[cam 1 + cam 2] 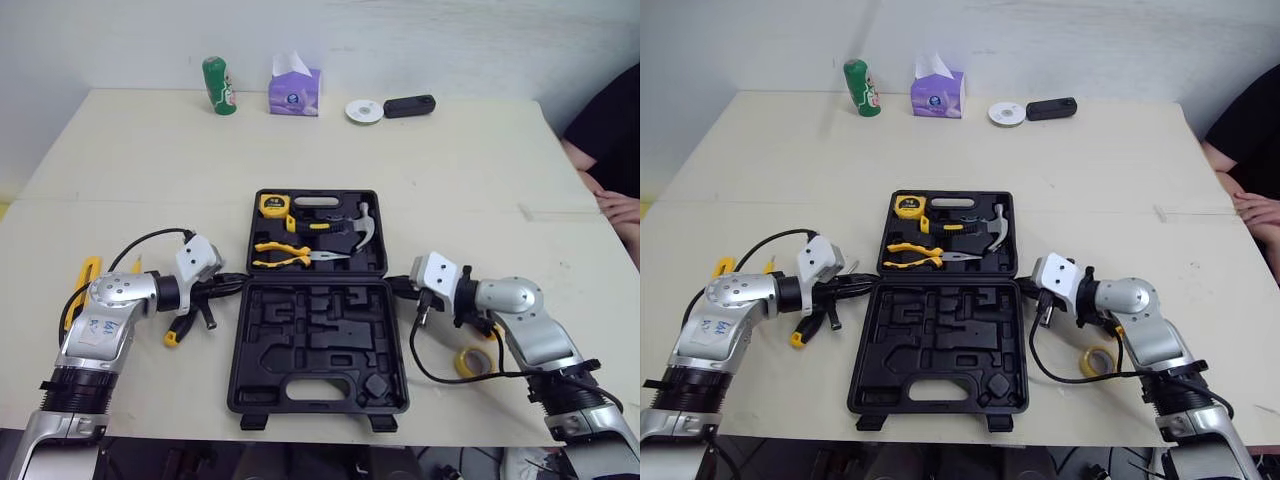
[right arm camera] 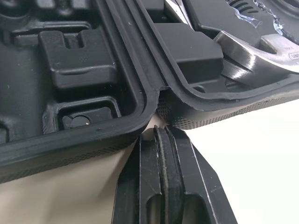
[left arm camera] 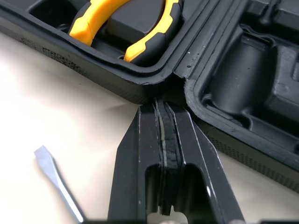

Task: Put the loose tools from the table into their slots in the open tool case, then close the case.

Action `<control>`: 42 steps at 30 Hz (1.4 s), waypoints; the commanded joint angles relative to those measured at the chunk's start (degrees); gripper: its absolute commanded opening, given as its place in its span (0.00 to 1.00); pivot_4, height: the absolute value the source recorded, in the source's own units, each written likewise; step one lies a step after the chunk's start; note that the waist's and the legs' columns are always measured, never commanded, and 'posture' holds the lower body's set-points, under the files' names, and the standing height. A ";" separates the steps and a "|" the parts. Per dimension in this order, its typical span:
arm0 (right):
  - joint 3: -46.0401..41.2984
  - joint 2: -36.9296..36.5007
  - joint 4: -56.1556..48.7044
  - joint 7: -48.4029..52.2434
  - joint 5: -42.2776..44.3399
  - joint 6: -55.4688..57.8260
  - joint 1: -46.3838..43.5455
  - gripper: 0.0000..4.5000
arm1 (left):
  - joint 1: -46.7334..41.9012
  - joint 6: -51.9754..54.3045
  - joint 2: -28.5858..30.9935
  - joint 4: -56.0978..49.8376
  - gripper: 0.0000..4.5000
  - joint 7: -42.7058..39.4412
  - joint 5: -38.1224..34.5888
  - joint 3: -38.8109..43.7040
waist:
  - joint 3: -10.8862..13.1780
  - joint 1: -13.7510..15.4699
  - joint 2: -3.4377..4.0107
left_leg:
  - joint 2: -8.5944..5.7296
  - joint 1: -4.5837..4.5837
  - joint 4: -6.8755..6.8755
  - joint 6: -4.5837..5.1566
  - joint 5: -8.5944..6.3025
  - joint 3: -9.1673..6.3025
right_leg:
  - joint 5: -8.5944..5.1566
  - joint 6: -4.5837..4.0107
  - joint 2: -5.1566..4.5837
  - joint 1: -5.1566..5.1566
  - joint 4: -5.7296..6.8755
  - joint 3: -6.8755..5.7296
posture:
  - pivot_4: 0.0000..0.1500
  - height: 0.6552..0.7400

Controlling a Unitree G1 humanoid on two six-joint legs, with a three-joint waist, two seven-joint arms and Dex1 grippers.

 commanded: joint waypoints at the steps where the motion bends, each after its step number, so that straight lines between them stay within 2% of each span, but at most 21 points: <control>1: 0.33 1.18 -1.20 0.94 1.04 -2.02 -2.03 0.00 | -1.47 -1.18 -0.06 -0.91 0.01 0.40 0.38 -0.38 | 0.00 0.01 0.00 | 0.00 0.00 0.00 0.00 0.00 0.00 | 0.00 0.00 0.00 0.00 0.00 -0.01 | 1.00 1.00; 11: -0.95 0.31 -1.37 2.34 1.45 -0.56 -1.99 0.00 | -3.67 -0.82 1.68 1.30 0.01 -2.15 -0.38 0.50 | 0.00 0.01 0.00 | 0.00 -0.04 0.00 0.00 0.00 0.00 | 0.00 0.00 0.01 0.00 -0.05 -0.11 | 1.00 1.00; 16: -3.61 -1.44 -0.77 2.35 2.70 -0.05 -2.60 0.00 | -3.74 0.07 3.93 -0.08 0.01 -5.82 -3.31 2.87 | 0.00 -0.01 0.00 | 0.00 -0.04 0.00 0.00 0.00 0.00 | 0.00 0.00 0.01 -0.01 -0.05 -0.17 | 1.00 1.00; 20: -6.59 -4.59 -2.84 5.43 6.65 0.26 -1.05 0.00 | -2.99 1.67 7.26 -1.46 0.01 -7.80 -5.82 5.30 | 0.01 0.01 0.01 | 0.00 -0.06 0.00 0.00 0.00 -0.01 | 0.00 0.00 -0.02 -0.01 -0.07 -0.13 | 1.00 1.00; 24: -12.23 -8.89 -5.96 9.08 12.38 -0.20 1.89 0.00 | 2.88 5.29 13.40 -6.14 0.01 -9.93 -9.29 11.89 | 0.03 -0.10 0.05 | 0.01 -0.08 -0.02 0.00 0.00 -0.06 | 0.00 0.00 -0.03 0.02 -0.13 0.01 | 1.00 1.00; 26: -17.43 -11.37 -6.82 10.10 16.96 2.42 3.54 0.00 | 7.21 6.70 15.44 -5.71 0.15 -9.24 -10.82 18.56 | 0.07 -0.09 0.11 | 0.01 -0.07 -0.07 0.01 0.00 -0.04 | 0.00 0.00 -0.04 0.02 -0.17 0.11 | 1.00 1.00; 29: -22.76 -15.32 -6.75 12.03 19.82 4.49 7.36 0.20 | 13.45 5.57 17.35 -1.77 0.40 -7.70 -10.34 27.80 | 0.10 0.09 0.16 | 0.02 -0.06 -0.07 0.01 0.00 -0.06 | 0.00 0.00 -0.07 0.03 -0.15 0.10 | 1.00 1.00; 32: -29.70 -17.53 -1.71 9.44 17.49 -1.23 11.52 0.51 | 19.29 1.78 17.64 7.82 0.69 -4.23 -9.43 39.93 | 0.10 0.16 0.16 | 0.03 -0.04 -0.10 0.01 -0.01 -0.09 | 0.00 -0.01 -0.08 0.08 -0.20 0.07 | 1.00 1.00; 35: -32.89 -18.22 3.34 7.63 15.67 -5.17 13.62 0.84 | 22.67 0.75 17.56 12.85 0.99 -3.13 -10.11 45.32 | 0.10 0.11 0.16 | 0.00 -0.01 -0.11 0.03 -0.02 -0.05 | 0.00 -0.01 -0.11 0.10 -0.27 0.07 | 1.00 1.00; 36: -33.52 -18.99 6.26 7.03 14.46 -6.24 14.73 0.94 | 24.01 -0.14 17.19 14.34 1.00 -2.48 -10.10 46.81 | 0.10 0.06 0.16 | -0.01 0.00 -0.11 0.04 -0.03 -0.03 | 0.00 0.00 -0.13 0.10 -0.32 0.08 | 1.00 1.00; 37: -33.85 -19.56 8.41 6.60 13.60 -7.15 15.44 0.98 | 24.92 -0.89 16.93 15.36 1.00 -2.02 -10.08 47.77 | 0.10 0.10 0.16 | -0.02 0.01 -0.11 0.05 -0.03 -0.01 | 0.00 0.00 -0.15 0.10 -0.34 0.09 | 1.00 1.00; 40: -35.68 -20.24 15.91 6.89 12.71 -14.15 16.97 0.98 | 26.28 -6.09 16.22 20.48 1.00 3.19 -8.11 50.39 | 0.10 0.29 0.16 | -0.03 0.02 -0.12 0.06 -0.04 -0.01 | 0.00 -0.01 -0.20 0.10 -0.42 0.09 | 1.00 1.00; 42: -37.79 -20.63 22.90 5.60 12.02 -19.85 18.22 0.98 | 25.28 -10.68 16.92 27.49 1.00 11.48 -6.91 54.10 | 0.10 0.27 0.16 | -0.03 0.03 -0.15 0.06 -0.04 -0.02 | 0.00 -0.01 -0.20 0.10 -0.44 0.07 | 1.00 1.00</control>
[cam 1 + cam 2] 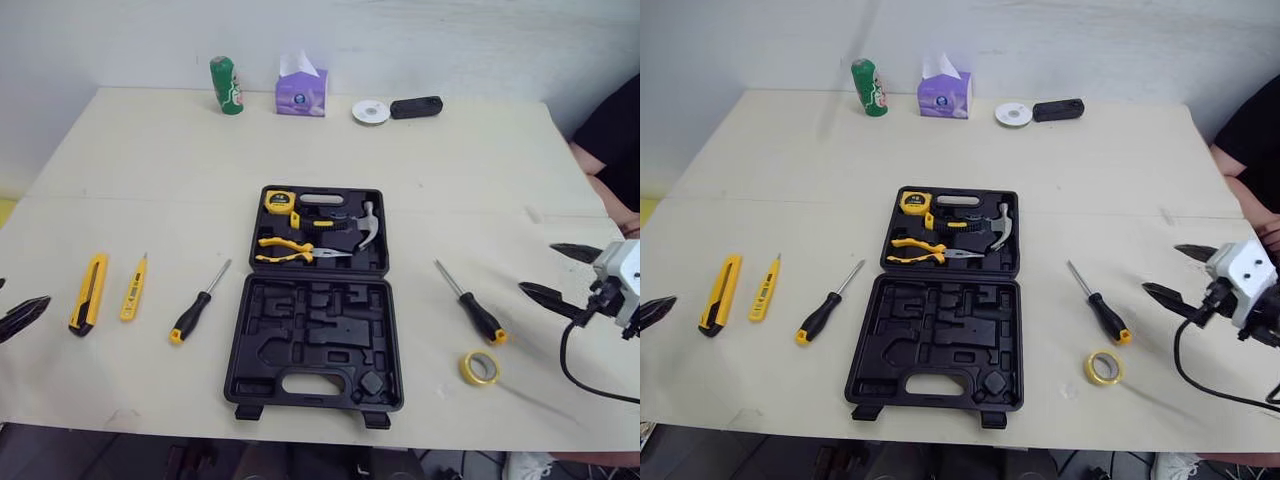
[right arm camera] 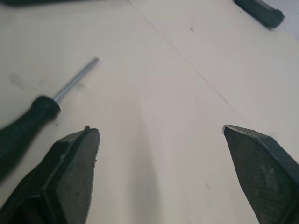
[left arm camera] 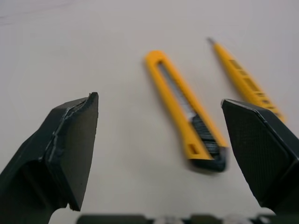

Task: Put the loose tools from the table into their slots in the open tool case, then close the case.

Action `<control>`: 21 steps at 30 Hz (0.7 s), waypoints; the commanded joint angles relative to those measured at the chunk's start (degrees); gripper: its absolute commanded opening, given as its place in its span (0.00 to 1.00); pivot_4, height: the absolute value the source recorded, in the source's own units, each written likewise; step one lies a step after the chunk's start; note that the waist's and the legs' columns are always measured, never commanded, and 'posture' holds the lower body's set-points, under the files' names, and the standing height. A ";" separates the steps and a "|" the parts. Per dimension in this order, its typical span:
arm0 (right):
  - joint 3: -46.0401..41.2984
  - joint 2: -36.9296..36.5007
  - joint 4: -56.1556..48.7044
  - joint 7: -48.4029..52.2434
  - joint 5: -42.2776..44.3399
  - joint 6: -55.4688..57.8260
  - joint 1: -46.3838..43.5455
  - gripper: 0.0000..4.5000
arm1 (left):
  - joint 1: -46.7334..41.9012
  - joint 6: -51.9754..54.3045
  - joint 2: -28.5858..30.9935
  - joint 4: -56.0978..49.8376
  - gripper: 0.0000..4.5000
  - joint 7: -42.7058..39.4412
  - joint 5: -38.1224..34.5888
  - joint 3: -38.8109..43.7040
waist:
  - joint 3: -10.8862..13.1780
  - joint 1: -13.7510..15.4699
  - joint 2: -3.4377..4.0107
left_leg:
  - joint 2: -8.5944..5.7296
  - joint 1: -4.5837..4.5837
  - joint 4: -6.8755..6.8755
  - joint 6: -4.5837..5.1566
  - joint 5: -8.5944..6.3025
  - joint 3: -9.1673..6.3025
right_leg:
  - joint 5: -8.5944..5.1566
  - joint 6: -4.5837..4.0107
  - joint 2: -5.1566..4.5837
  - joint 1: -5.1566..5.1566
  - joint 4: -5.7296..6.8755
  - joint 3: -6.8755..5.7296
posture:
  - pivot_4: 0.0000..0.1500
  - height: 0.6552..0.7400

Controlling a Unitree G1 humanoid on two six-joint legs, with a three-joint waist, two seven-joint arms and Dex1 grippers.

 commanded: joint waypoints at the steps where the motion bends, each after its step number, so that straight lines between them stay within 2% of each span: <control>1: -5.29 -1.77 9.92 -2.69 -0.86 -9.19 1.81 0.98 | -0.78 -6.99 1.55 9.62 1.00 11.26 1.66 6.71 | 0.00 -0.19 -0.01 | 0.00 0.01 -0.03 0.00 0.00 0.00 | 0.00 0.00 0.00 0.00 -0.02 0.00 | 1.00 1.00; 6: -6.61 -1.73 16.12 -3.11 0.01 -12.90 3.56 0.98 | -0.45 -10.31 4.03 17.77 1.00 16.01 3.15 5.71 | 0.00 -0.41 0.00 | -0.01 0.08 -0.12 0.00 0.00 0.12 | 0.00 0.00 0.00 -0.01 -0.05 0.04 | 1.00 1.00; 11: -5.08 -0.47 14.39 -1.95 1.35 -12.39 2.10 0.98 | -1.18 -11.71 4.04 18.28 1.00 13.03 1.83 3.15 | 0.00 -0.53 0.01 | 0.01 0.17 -0.15 -0.02 -0.01 0.16 | 0.00 0.00 0.00 -0.01 0.05 0.15 | 1.00 1.00; 18: -0.22 1.74 2.42 0.31 5.32 -3.29 -1.40 0.98 | -0.62 -8.27 1.60 8.24 1.00 7.94 -1.68 0.61 | 0.00 -0.39 0.01 | 0.04 0.14 -0.10 -0.04 -0.01 0.14 | 0.02 -0.02 0.00 -0.01 0.07 0.13 | 1.00 1.00; 19: 0.65 2.66 -0.89 0.57 6.60 -1.41 -1.71 0.98 | 1.46 -3.53 0.39 2.07 1.00 2.64 -6.47 0.65 | 0.01 -0.38 0.02 | 0.04 0.12 -0.08 -0.04 -0.01 0.13 | 0.02 -0.02 0.00 -0.01 0.07 0.13 | 1.00 1.00; 21: 2.70 4.41 -7.56 2.41 9.65 1.93 -1.59 0.98 | 4.99 2.85 0.12 -6.62 1.00 -2.53 -10.20 -0.52 | 0.01 -0.36 0.02 | 0.05 0.06 -0.08 -0.04 -0.01 0.10 | 0.02 -0.04 0.00 -0.04 0.27 0.12 | 1.00 1.00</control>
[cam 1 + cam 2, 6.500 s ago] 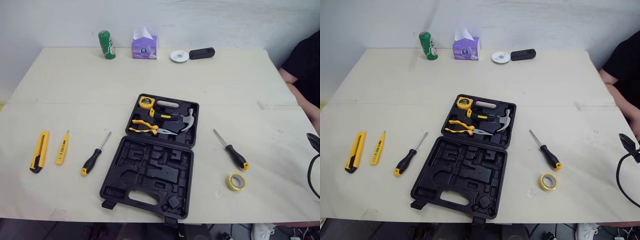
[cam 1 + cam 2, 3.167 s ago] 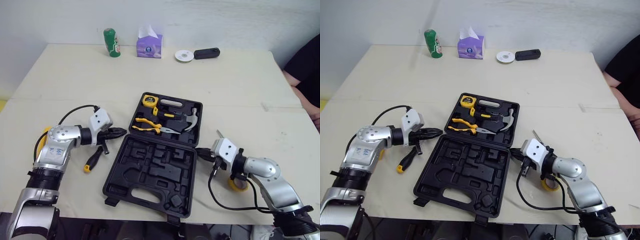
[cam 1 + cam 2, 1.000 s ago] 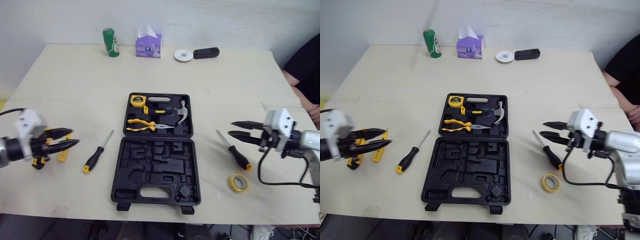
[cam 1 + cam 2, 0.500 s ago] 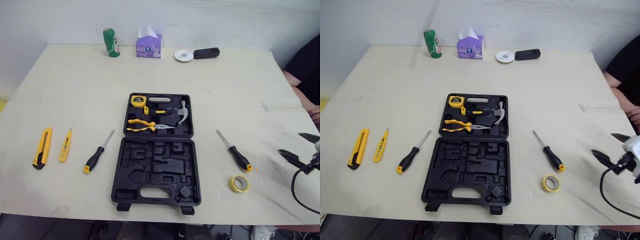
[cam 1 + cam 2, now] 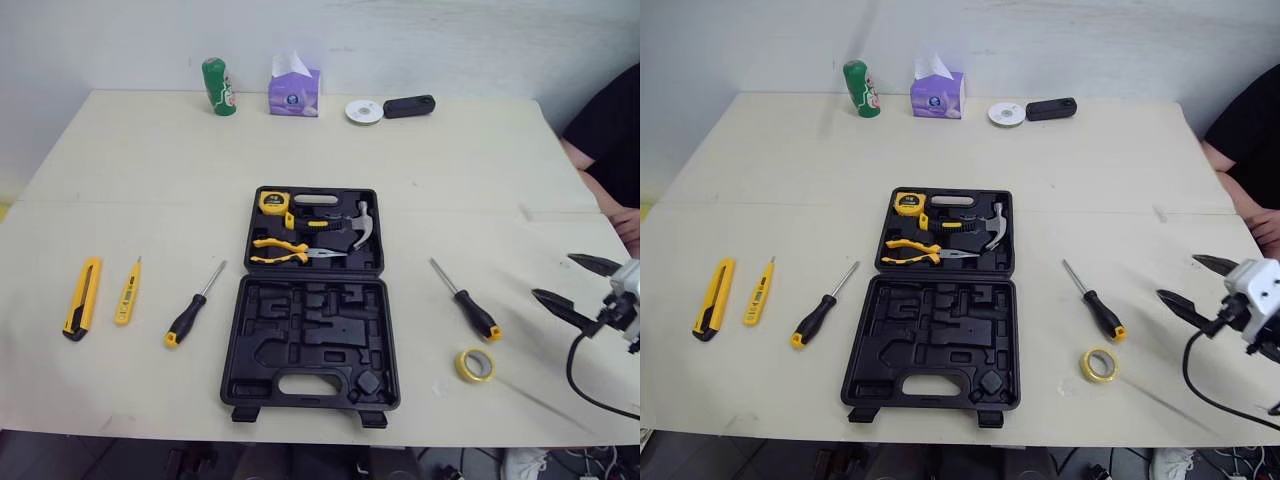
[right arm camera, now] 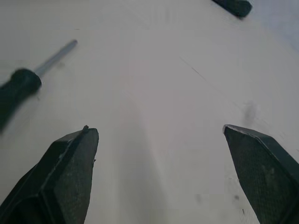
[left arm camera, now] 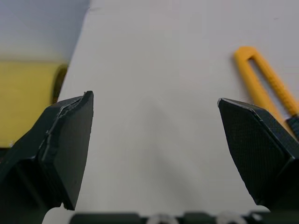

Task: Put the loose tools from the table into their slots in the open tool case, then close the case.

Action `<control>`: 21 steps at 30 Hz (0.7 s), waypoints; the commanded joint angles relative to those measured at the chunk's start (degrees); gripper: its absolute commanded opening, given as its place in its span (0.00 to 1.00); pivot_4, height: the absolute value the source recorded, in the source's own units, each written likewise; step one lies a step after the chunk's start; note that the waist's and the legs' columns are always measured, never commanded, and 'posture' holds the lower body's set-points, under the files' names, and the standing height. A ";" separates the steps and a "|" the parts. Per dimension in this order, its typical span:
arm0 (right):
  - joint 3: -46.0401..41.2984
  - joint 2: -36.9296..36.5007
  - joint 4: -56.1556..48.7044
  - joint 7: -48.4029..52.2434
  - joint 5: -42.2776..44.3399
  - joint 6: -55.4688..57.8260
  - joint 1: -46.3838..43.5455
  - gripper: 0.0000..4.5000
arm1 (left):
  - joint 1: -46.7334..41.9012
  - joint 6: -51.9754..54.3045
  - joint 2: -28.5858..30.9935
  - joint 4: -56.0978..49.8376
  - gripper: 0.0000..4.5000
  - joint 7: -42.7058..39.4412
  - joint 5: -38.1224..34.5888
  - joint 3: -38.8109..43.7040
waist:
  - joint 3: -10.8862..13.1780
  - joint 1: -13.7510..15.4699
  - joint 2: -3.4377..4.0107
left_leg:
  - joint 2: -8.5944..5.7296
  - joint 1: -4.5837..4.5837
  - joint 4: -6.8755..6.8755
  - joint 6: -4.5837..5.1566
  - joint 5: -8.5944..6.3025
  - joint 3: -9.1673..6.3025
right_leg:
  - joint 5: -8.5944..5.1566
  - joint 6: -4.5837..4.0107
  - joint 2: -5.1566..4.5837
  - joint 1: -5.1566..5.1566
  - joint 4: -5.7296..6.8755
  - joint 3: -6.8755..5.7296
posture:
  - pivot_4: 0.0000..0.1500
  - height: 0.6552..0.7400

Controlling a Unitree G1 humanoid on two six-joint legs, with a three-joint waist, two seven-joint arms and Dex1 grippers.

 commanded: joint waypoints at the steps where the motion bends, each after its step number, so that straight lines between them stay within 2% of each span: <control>1: 1.60 2.64 -11.69 2.64 6.86 5.07 0.18 0.98 | 5.01 9.43 0.41 -13.80 1.00 -8.63 -6.49 -1.11 | 0.00 0.01 0.00 | 0.01 -0.03 0.01 0.00 0.00 -0.01 | 0.00 0.00 0.00 0.00 -0.01 -0.01 | 1.00 1.00; 4: 2.97 4.73 -20.32 1.79 10.94 11.32 1.23 0.98 | 7.54 15.28 1.19 -22.30 1.00 -9.11 -7.73 -1.91 | 0.02 0.06 0.02 | 0.03 -0.06 0.06 0.00 0.00 -0.08 | 0.00 -0.01 0.00 0.02 -0.06 -0.05 | 1.00 1.00; 7: 4.29 7.96 -24.30 0.95 12.56 11.46 -1.54 0.98 | 8.60 16.49 -1.21 -31.95 1.00 -3.03 -4.53 -3.75 | 0.02 0.26 0.02 | 0.02 -0.04 0.09 0.00 0.00 -0.09 | 0.01 -0.01 0.00 0.03 -0.19 -0.03 | 1.00 1.00; 13: 10.23 12.56 -31.09 3.88 14.33 12.31 -4.61 0.98 | 9.80 26.75 -6.19 -49.48 1.00 5.52 -7.24 -6.05 | 0.04 0.18 0.07 | 0.03 -0.07 0.00 0.00 0.00 -0.12 | 0.05 -0.05 0.05 0.04 -0.24 -0.04 | 1.00 1.00; 18: 13.09 16.85 -33.40 7.96 17.03 10.94 -5.76 0.98 | 6.14 36.89 -8.11 -57.74 1.00 13.12 -10.50 -8.98 | 0.05 0.25 0.07 | 0.02 -0.06 0.11 0.01 0.00 -0.12 | 0.05 -0.05 0.06 0.05 -0.16 -0.01 | 1.00 1.00; 21: 15.64 18.58 -33.55 12.82 15.66 6.64 -4.70 0.98 | 6.31 40.36 -8.74 -61.09 1.00 16.43 -8.92 -14.33 | 0.04 0.36 0.07 | 0.01 -0.05 0.11 0.01 0.00 -0.13 | 0.06 -0.04 0.06 0.07 -0.15 0.00 | 1.00 1.00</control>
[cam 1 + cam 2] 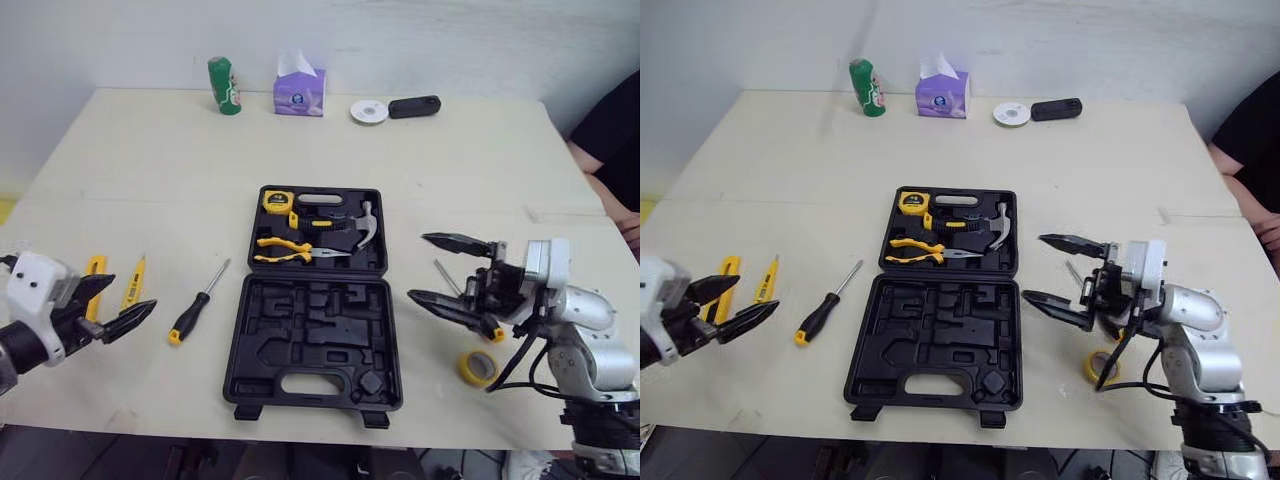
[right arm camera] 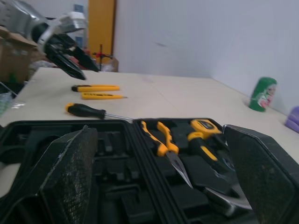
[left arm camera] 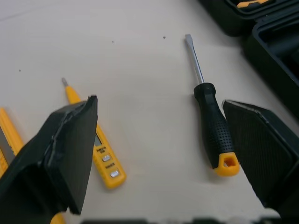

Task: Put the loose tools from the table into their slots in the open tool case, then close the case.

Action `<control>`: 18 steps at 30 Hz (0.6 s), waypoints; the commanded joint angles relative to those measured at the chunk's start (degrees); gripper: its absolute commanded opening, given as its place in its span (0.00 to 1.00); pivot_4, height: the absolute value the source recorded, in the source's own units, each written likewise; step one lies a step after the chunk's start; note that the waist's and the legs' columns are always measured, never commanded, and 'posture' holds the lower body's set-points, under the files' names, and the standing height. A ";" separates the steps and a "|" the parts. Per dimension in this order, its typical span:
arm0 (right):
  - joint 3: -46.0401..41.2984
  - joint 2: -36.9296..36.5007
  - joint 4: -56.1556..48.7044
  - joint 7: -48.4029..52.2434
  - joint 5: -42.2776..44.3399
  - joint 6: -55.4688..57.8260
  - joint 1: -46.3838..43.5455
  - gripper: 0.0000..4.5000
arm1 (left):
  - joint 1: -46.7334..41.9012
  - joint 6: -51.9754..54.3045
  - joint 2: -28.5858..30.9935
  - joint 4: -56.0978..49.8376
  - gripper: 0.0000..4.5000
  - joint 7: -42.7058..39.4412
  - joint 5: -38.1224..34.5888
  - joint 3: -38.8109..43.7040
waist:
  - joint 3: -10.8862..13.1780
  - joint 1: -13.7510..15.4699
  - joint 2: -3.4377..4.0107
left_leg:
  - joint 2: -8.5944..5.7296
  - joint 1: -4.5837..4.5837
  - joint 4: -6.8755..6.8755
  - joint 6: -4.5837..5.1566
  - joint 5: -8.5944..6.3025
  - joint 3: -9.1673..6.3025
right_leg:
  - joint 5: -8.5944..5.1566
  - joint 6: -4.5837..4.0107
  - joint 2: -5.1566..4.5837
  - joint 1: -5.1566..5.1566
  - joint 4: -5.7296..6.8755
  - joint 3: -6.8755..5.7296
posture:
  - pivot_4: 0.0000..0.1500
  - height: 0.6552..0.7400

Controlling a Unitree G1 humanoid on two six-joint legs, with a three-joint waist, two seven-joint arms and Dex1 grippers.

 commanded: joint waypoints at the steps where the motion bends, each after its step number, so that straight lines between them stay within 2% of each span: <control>1: 1.92 1.14 -2.05 5.19 0.05 -4.59 1.01 0.98 | 0.30 4.12 -0.57 -3.84 1.00 4.07 1.02 -4.73 | 0.00 0.02 0.00 | 0.00 0.00 -0.01 0.00 0.00 -0.01 | 0.00 0.00 0.01 0.00 -0.01 0.00 | 1.00 1.00; 6: 2.96 1.97 -1.84 5.80 -0.03 -5.22 1.32 0.98 | -0.64 7.81 -2.60 -5.14 1.00 8.61 1.87 -9.40 | 0.00 -0.07 0.00 | 0.00 0.00 -0.01 0.00 0.00 -0.01 | 0.00 0.00 0.03 0.00 0.00 0.01 | 1.00 1.00; 14: 3.28 1.76 -4.28 3.18 -0.11 -4.01 0.19 0.98 | -3.60 7.11 -5.67 -3.64 1.00 13.91 6.33 -17.28 | 0.00 0.04 0.00 | -0.01 0.01 0.00 -0.01 0.01 -0.01 | 0.00 -0.01 0.03 -0.01 -0.19 0.02 | 1.00 1.00; 15: 3.27 1.71 -4.62 2.84 -0.08 -3.78 0.15 1.00 | -3.89 7.63 -5.66 -3.43 0.88 14.23 6.63 -17.39 | 0.00 0.04 0.00 | -0.01 0.01 0.01 -0.01 0.01 -0.01 | 0.00 -0.01 0.03 -0.01 -0.19 0.02 | 1.00 1.00; 16: 3.29 1.65 -4.84 2.64 -0.09 -3.62 0.15 1.00 | -3.77 8.26 -5.39 -3.27 0.88 14.15 6.83 -17.59 | 0.00 0.19 0.00 | -0.01 0.02 0.01 -0.01 0.01 -0.01 | 0.00 -0.01 0.03 0.00 -0.19 0.02 | 1.00 1.00; 18: 3.32 1.47 -5.15 2.22 -0.14 -3.26 0.23 1.00 | -2.89 8.72 -4.43 -3.17 0.73 13.24 7.34 -18.25 | 0.00 0.62 0.00 | -0.01 0.02 0.02 -0.03 0.02 -0.02 | 0.00 -0.01 0.04 -0.01 -0.17 0.00 | 1.00 1.00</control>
